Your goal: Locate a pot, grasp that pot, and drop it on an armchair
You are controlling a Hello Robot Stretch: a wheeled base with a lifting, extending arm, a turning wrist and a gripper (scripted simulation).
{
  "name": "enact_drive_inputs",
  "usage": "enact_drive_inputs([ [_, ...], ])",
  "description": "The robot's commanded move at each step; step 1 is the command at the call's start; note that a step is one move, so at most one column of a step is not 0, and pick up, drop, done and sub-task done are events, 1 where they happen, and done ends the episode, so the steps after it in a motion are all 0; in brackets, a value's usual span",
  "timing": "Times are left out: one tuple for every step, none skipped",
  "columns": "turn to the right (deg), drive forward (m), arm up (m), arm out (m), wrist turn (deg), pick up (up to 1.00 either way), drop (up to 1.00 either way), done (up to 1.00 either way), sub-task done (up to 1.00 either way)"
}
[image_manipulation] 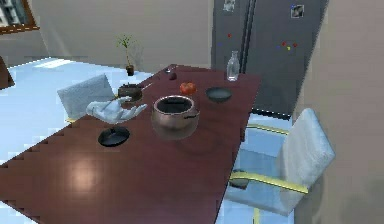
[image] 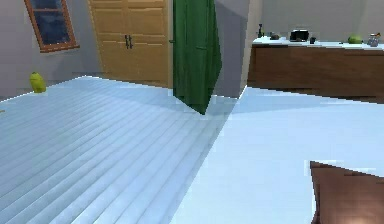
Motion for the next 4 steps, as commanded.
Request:
enact_drive_inputs([
  [0.0,0.00,0.50,0.00,0.0,0.00,0.00,0.00,0.00],
  [0.0,0.00,0.38,0.00,0.0,0.00,0.00,0.00,0.00],
  [0.0,0.00,0.00,0.50,0.0,0.00,0.00,0.00,0.00],
  [0.0,0.00,0.00,0.00,45.0,0.00,0.00,0.00,0.00],
])
